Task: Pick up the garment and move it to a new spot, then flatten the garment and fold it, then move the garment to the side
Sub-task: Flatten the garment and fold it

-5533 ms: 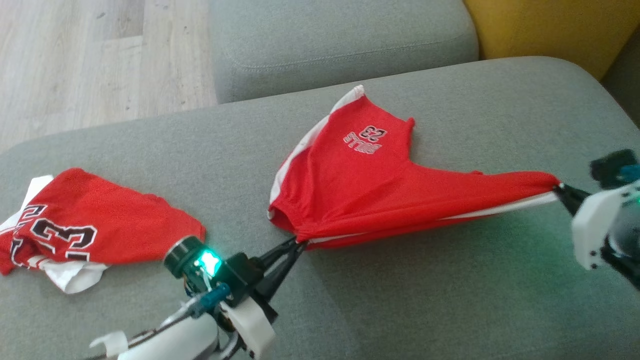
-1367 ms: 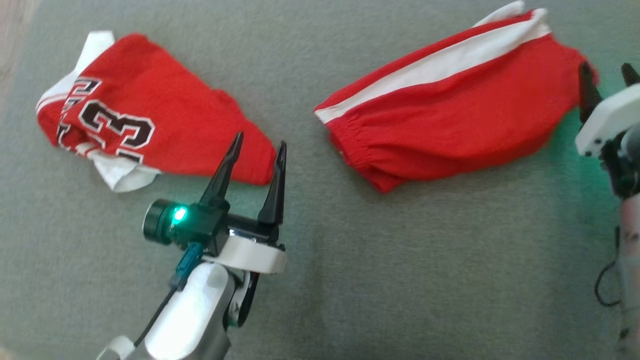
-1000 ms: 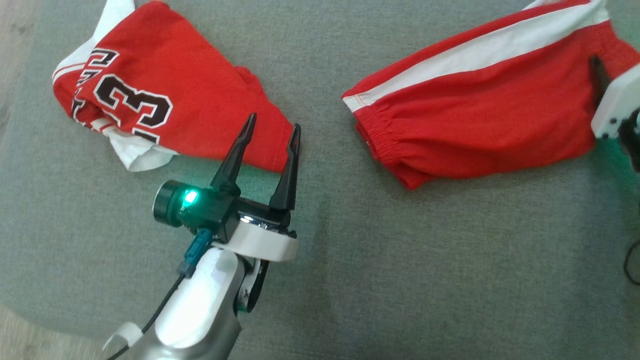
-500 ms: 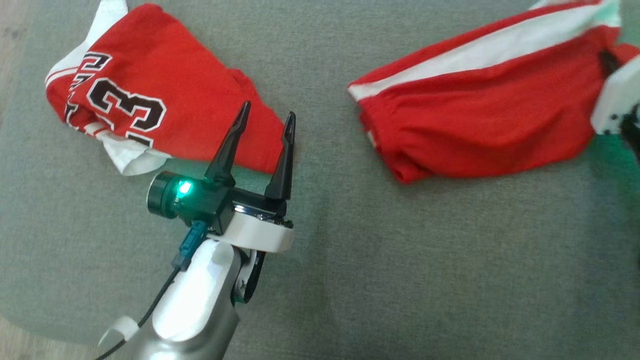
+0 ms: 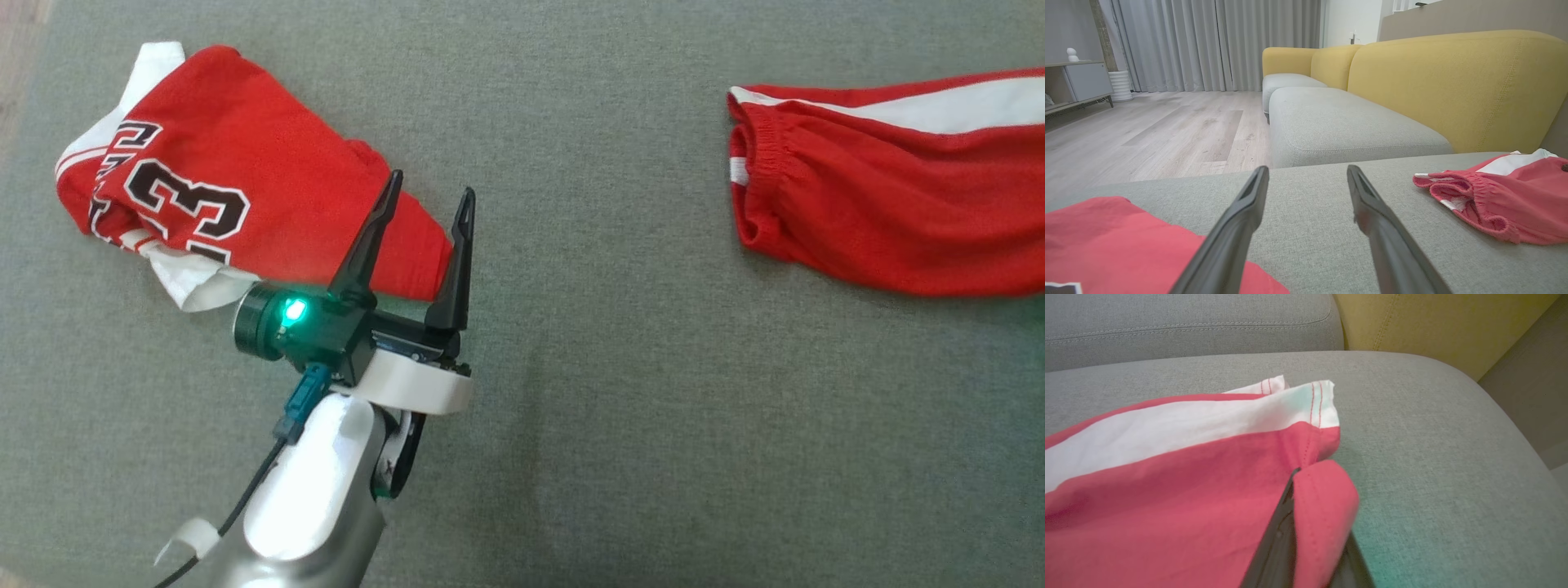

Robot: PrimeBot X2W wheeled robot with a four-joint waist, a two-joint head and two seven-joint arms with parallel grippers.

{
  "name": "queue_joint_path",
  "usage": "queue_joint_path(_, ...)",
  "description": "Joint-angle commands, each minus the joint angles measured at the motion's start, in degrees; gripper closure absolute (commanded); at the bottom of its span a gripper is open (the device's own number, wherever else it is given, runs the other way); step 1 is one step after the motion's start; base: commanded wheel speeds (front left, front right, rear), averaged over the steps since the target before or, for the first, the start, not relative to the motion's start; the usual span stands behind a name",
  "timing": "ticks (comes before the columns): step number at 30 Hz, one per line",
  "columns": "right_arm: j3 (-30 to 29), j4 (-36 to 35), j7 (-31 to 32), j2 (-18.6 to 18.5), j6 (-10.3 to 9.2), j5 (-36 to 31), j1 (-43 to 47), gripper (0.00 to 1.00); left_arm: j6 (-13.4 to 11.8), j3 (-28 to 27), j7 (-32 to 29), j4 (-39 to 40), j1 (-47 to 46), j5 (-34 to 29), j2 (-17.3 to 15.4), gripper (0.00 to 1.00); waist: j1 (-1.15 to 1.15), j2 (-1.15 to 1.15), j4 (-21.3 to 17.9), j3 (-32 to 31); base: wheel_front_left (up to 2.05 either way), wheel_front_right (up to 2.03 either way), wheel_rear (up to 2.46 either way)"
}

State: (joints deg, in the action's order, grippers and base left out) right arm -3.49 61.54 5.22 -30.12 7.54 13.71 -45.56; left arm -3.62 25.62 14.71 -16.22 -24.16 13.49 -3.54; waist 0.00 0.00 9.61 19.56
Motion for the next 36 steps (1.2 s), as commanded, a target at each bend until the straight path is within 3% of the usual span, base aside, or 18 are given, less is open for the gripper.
queue_joint_path(1,-0.5,-0.7,-1.5,-0.7,-0.05,-0.8,0.4,1.0,0.1,-2.4,0.3,1.6,0.1,-0.9,-0.4,0.0,0.0,0.0,-0.1,-0.3,0.0,0.0,0.0)
queue_joint_path(6,-3.1,0.7,-4.8,2.2,-0.05,-2.9,-0.6,1.0,0.4,-2.9,0.3,1.1,0.7,-1.2,-0.5,0.0,0.0,0.0,-0.5,-1.8,0.0,0.0,0.0)
queue_joint_path(13,-1.8,-0.8,-8.4,7.8,-0.05,-3.3,-1.2,1.0,0.4,-3.5,0.3,0.8,2.2,-1.5,-0.6,0.0,0.0,0.0,-0.9,-5.4,0.0,0.0,0.0)
queue_joint_path(26,11.0,-9.2,-9.0,18.0,-0.05,4.0,2.7,1.0,0.2,-3.8,0.3,0.9,5.0,-1.2,-1.3,0.0,0.0,0.0,-0.5,-10.5,0.0,0.0,0.0)
queue_joint_path(36,16.7,-10.6,-8.7,22.3,-0.05,5.6,4.2,1.0,0.0,-3.3,0.3,1.4,5.4,-1.0,-1.5,0.0,0.0,0.0,0.8,-10.5,0.0,0.0,0.0)
